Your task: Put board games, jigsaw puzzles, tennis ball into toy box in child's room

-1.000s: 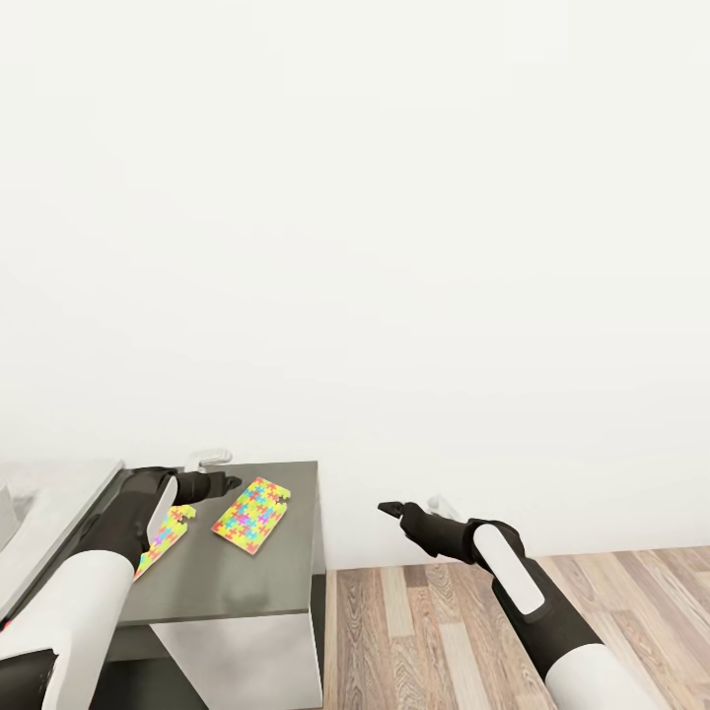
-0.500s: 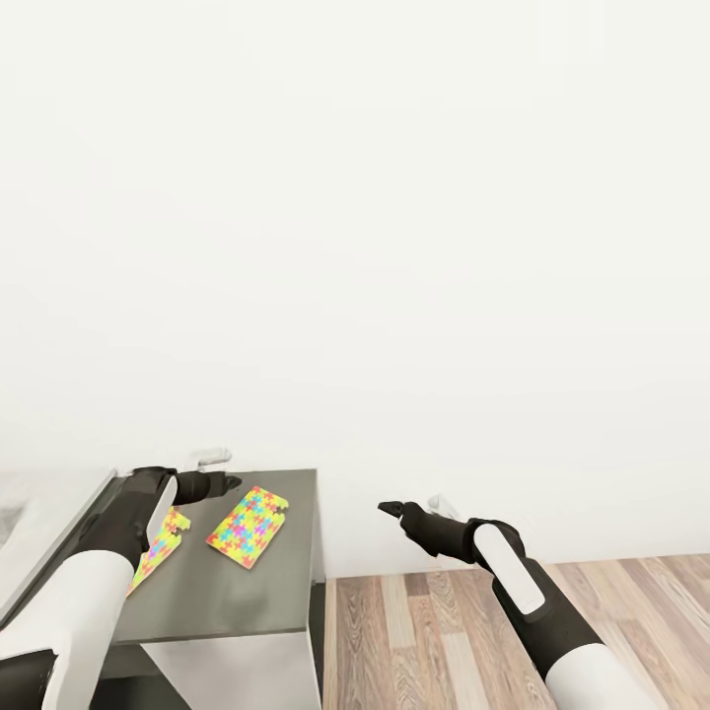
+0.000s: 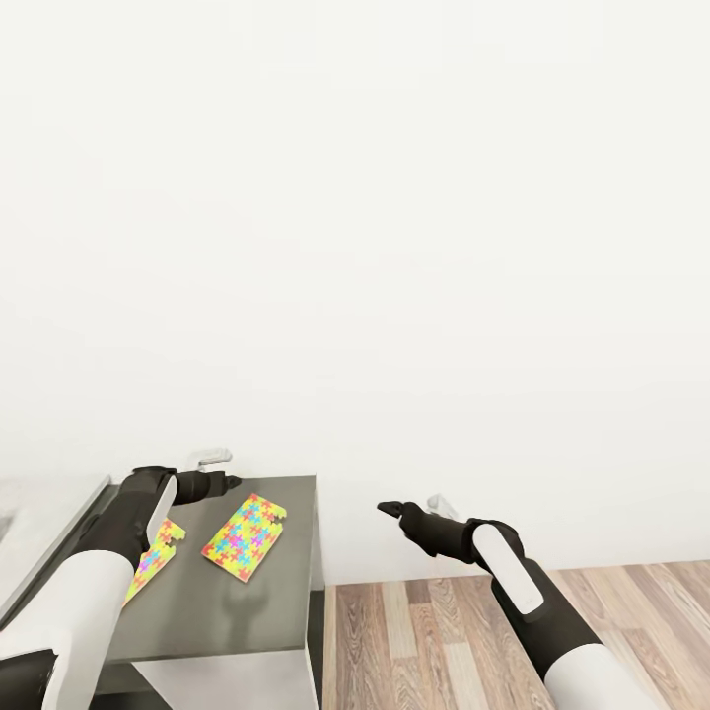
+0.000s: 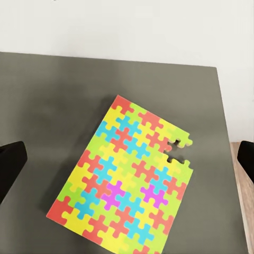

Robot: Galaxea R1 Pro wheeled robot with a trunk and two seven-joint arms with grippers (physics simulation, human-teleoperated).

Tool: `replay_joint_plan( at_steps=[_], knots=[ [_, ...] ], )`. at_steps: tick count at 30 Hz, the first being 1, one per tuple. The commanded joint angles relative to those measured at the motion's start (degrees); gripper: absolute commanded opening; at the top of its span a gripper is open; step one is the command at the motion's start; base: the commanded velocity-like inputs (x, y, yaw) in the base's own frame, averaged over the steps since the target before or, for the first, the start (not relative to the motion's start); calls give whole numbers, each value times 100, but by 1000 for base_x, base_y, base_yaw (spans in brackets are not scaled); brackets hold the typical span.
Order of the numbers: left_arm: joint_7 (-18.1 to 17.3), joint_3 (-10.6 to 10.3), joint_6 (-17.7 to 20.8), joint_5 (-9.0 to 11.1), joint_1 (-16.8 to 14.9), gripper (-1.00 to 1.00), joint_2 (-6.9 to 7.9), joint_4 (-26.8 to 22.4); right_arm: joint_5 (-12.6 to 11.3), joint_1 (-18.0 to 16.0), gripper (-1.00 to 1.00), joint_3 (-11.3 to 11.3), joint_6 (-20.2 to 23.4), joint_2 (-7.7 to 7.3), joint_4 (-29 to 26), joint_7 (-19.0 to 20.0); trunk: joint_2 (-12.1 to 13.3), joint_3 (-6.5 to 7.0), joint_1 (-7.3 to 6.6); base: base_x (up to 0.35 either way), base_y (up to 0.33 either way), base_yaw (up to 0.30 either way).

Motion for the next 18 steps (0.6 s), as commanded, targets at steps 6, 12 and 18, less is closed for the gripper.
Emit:
replay_joint_plan(
  at_steps=[6, 12, 18],
  knots=[
    [-38, 20, 31, -29, -3, 100, -3, -6, 112, -5, 100, 12, 4, 17, -6, -46, -13, -13, 4, 2, 0, 0],
    [-33, 20, 31, -29, -2, 100, -3, -4, 419, -5, 100, -4, 6, 50, 2, -44, -13, -13, 4, 0, 0, 0],
    [-32, 20, 31, -29, -1, 100, -6, -6, 473, -5, 100, -11, 7, 57, 9, -42, -13, -13, 4, 0, 0, 0]
  ],
)
